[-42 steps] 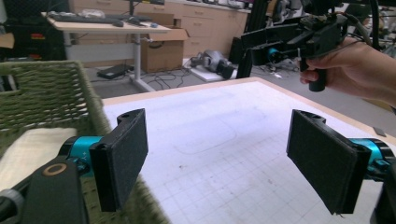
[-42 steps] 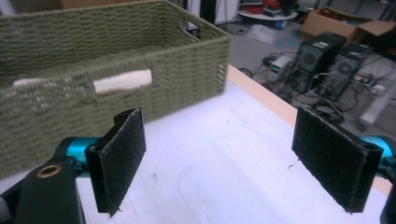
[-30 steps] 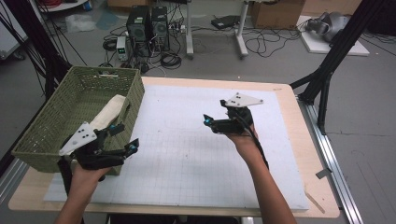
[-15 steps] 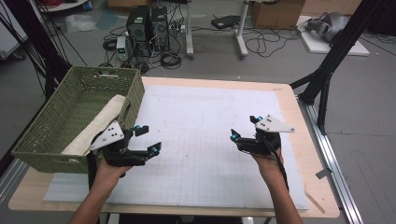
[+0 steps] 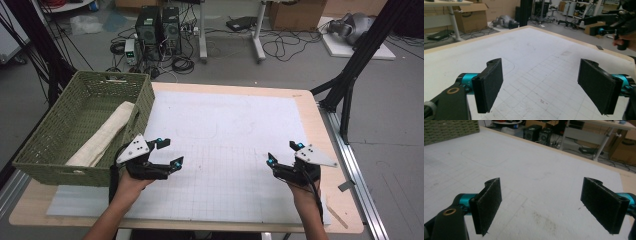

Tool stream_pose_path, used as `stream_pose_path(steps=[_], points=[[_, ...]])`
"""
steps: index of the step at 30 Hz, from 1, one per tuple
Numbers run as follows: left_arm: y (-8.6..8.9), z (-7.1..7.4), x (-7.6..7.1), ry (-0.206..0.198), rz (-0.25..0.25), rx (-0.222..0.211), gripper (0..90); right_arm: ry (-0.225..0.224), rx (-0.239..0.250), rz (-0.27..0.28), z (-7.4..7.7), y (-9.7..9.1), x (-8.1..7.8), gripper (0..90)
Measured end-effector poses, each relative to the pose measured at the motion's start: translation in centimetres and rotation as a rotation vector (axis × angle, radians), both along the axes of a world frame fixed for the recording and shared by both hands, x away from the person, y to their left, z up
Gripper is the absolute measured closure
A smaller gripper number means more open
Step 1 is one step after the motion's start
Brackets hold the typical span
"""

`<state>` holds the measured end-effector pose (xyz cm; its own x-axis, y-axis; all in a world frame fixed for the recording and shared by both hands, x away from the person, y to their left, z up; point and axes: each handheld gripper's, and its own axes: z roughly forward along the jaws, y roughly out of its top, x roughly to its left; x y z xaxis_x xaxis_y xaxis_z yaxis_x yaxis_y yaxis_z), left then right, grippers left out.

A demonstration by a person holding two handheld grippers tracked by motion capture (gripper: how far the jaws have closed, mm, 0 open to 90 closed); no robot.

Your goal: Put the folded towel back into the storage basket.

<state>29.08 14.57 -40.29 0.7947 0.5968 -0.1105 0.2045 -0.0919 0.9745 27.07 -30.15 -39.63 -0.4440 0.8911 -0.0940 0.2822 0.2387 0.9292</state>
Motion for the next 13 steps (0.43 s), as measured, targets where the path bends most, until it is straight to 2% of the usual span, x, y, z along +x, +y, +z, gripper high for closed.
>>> stream_pose_path(steps=[6,9,13], points=[[-0.8,-1.7,0.0,-0.02,0.023,0.022,20.8,0.046,-0.006,-0.018,-2.2,-0.7,0.1,15.8],[-1.2,-2.7,0.3,0.005,0.019,0.035,20.8,0.073,-0.015,-0.021,-2.7,-1.0,0.2,15.8],[-1.6,-3.1,0.3,0.013,0.015,0.046,20.8,0.074,0.005,-0.035,-2.8,-1.4,0.1,15.8]])
